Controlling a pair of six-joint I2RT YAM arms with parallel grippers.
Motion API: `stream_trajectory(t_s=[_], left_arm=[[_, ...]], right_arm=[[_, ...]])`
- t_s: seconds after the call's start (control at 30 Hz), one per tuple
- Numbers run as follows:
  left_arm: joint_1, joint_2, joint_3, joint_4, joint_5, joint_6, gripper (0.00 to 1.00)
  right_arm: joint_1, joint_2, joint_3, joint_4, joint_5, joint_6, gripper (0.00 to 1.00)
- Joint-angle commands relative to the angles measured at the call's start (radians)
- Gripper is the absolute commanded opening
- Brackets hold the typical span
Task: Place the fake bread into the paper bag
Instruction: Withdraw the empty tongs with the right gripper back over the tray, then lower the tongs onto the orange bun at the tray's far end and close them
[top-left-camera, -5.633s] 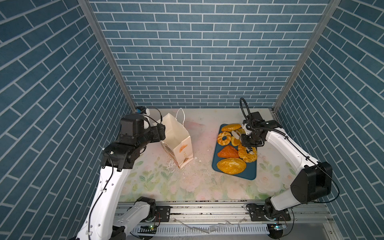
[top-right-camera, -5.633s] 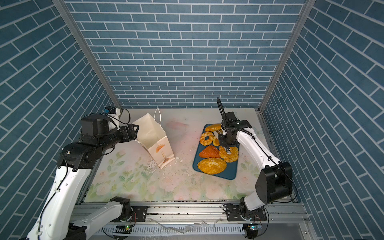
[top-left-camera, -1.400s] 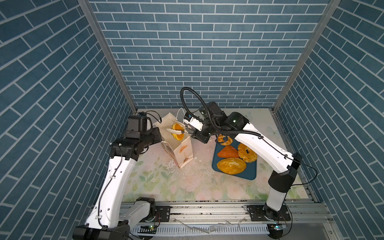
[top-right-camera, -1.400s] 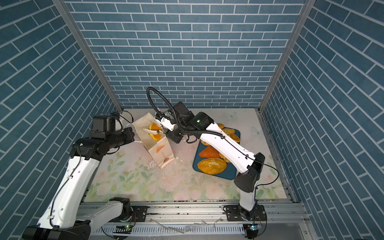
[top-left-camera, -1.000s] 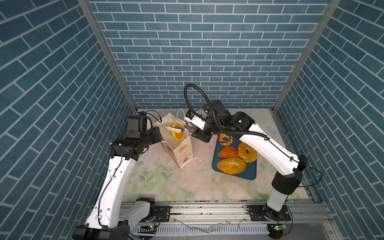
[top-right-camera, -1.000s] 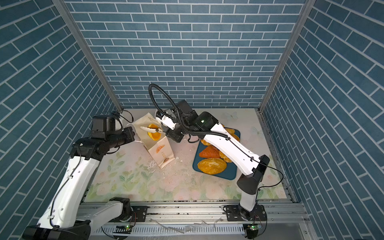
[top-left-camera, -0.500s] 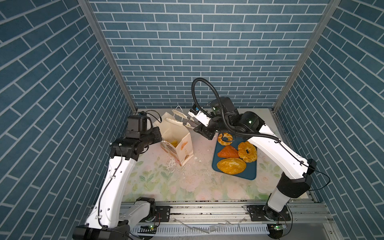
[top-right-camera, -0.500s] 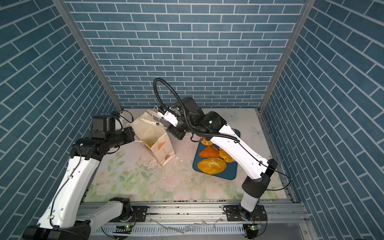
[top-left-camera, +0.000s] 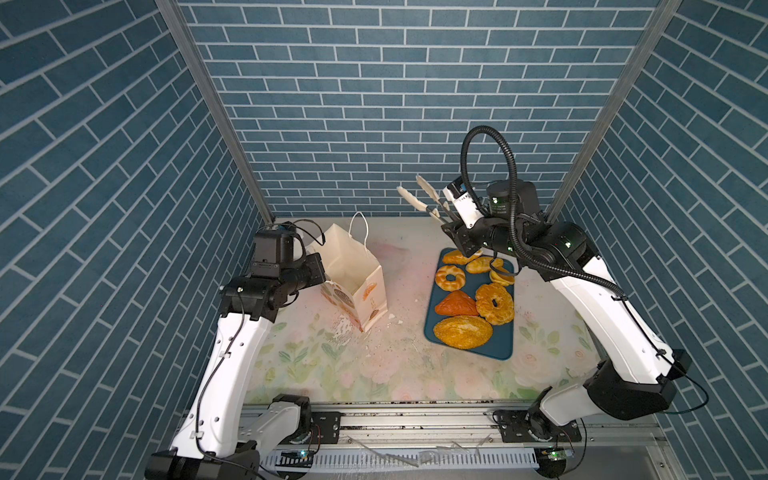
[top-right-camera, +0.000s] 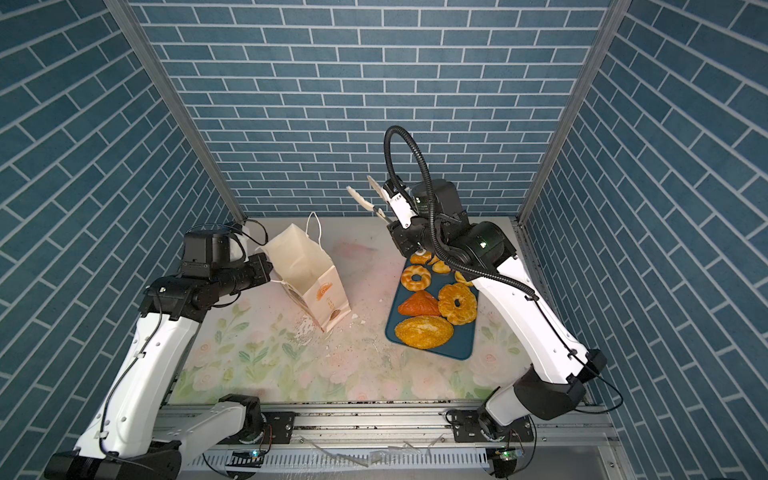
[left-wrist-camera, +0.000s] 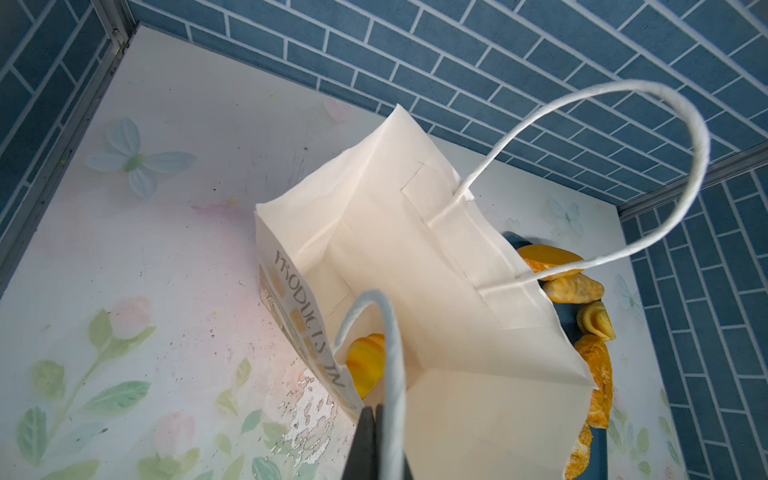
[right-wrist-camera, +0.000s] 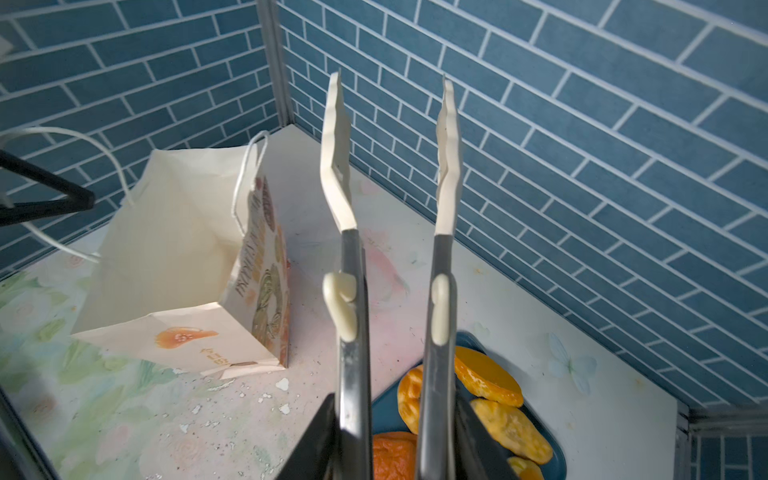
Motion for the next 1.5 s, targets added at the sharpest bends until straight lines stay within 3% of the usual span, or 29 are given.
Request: stream_trajectory(t_s=[0.0, 0.47, 1.13, 1.47], left_arm=[[-0.001, 0.000, -0.016, 0.014, 0.039, 0.012, 0.00], [-0.017, -0.010, -0.007, -0.008, 0.020, 0.013, 0.00], [-0.017, -0.029, 0.003, -0.027, -0.019, 0.026, 0.00], [-0.017, -0.028, 0.015, -0.023, -0.026, 0.025, 0.21]], right_arm=[[-0.044, -0.013, -0.022, 0.006, 0.058, 0.076, 0.41], [-0.295, 0.014, -0.255, -0.039, -0.054, 0.255, 0.40], [-0.399, 0.098, -0.395, -0.046, -0.064, 0.277, 0.40], [-0.466, 0.118, -0.431, 0.005, -0.129, 0.303, 0.40]])
